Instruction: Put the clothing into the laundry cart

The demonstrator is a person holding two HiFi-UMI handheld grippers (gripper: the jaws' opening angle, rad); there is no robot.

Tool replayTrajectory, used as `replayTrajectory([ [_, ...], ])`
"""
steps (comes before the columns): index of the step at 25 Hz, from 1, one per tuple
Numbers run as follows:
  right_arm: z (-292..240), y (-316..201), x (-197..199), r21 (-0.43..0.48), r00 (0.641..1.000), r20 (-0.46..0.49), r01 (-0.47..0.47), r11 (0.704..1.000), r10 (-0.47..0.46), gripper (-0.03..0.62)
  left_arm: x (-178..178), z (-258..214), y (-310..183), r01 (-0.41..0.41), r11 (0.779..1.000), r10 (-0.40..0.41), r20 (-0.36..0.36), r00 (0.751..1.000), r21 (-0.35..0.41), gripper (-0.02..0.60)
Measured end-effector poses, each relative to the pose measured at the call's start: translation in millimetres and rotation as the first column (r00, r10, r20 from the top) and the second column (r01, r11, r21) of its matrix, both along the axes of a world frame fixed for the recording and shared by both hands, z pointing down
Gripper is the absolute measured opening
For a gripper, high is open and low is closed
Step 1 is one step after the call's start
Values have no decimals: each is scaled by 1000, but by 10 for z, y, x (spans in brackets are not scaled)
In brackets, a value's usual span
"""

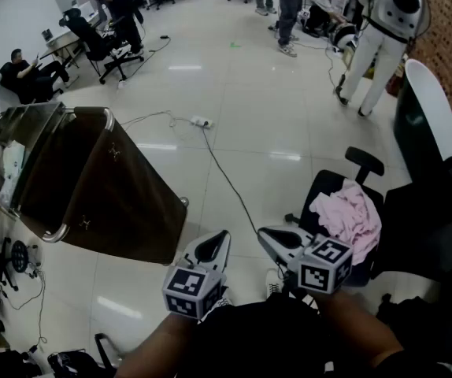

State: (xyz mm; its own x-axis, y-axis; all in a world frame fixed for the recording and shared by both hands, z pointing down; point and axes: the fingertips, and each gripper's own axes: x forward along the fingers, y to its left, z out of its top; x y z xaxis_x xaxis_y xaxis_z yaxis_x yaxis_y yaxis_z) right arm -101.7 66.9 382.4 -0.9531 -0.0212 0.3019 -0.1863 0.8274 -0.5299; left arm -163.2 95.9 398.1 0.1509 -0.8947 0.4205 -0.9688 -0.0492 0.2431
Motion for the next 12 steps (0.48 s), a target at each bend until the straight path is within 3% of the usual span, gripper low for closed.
replayTrajectory([
  [7, 57, -373, 429, 16, 996, 4, -93, 996, 93, 35, 342, 98, -356, -59, 998, 60, 10, 998, -10, 0],
  [12, 190, -808, 1028, 32, 968, -15, -249, 968, 249, 187, 775, 223, -729, -168, 985, 169, 13, 986, -29, 0],
])
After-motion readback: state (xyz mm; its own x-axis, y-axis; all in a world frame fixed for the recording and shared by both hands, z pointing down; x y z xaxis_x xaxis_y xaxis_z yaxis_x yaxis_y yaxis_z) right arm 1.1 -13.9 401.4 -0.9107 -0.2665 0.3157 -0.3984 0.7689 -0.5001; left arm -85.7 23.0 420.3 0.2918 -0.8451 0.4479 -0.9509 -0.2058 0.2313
